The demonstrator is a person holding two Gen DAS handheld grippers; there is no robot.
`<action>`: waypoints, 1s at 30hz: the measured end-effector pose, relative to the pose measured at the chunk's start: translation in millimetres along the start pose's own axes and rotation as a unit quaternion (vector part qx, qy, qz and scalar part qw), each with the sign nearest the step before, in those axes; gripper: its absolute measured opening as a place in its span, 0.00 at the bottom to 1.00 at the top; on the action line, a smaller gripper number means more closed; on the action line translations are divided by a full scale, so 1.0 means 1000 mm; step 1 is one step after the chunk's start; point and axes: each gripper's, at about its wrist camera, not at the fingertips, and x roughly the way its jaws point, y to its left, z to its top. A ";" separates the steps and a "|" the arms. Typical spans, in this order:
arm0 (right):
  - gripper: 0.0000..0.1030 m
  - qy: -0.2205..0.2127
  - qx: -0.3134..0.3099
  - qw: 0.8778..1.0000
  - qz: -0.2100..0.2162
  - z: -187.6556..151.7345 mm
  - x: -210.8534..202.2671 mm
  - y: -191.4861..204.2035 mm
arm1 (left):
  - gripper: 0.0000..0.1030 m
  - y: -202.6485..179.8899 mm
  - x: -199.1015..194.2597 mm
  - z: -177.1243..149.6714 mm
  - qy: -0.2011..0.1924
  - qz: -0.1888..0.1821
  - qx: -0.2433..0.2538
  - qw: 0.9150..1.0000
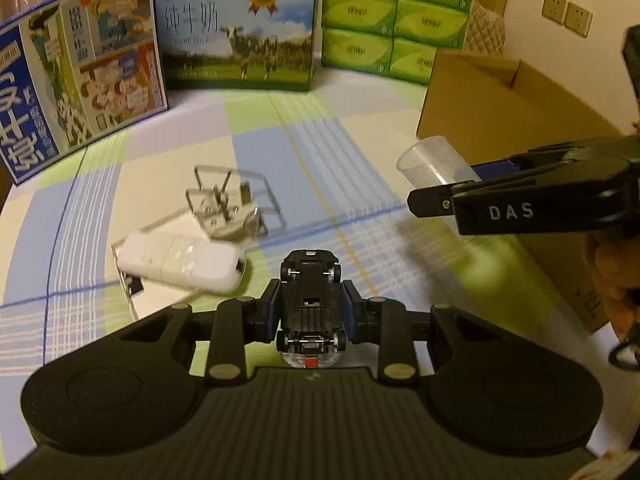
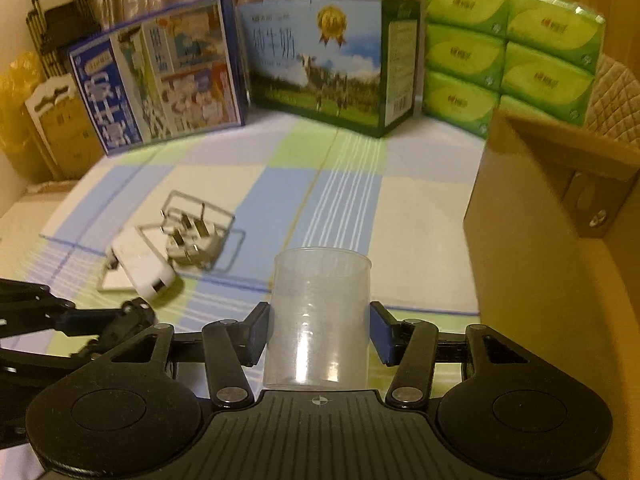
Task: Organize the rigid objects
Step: 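Carry the cup and toy car to the cardboard box and release them inside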
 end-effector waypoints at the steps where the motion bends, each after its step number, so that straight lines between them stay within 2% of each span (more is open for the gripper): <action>1: 0.48 -0.009 -0.002 1.000 -0.002 0.002 -0.006 0.001 | 0.25 -0.002 -0.002 0.003 -0.005 -0.001 0.000 1.000; 8: 0.48 -0.066 0.003 0.998 -0.018 0.013 -0.048 0.003 | 0.25 -0.021 -0.020 0.023 -0.041 -0.010 0.010 0.999; 16: 0.48 -0.137 0.034 0.988 -0.062 0.013 -0.102 -0.022 | 0.25 -0.048 -0.036 0.045 -0.084 -0.035 0.020 0.996; 19: 0.48 -0.151 0.054 0.984 -0.083 0.009 -0.118 -0.038 | 0.25 -0.065 -0.041 0.055 -0.110 -0.059 0.023 0.992; 25: 0.48 -0.181 0.090 0.967 -0.158 -0.017 -0.157 -0.078 | 0.25 -0.099 -0.049 0.072 -0.147 -0.103 0.027 0.983; 30: 0.48 -0.174 0.134 0.953 -0.206 -0.043 -0.174 -0.115 | 0.25 -0.136 -0.047 0.086 -0.159 -0.130 0.044 0.978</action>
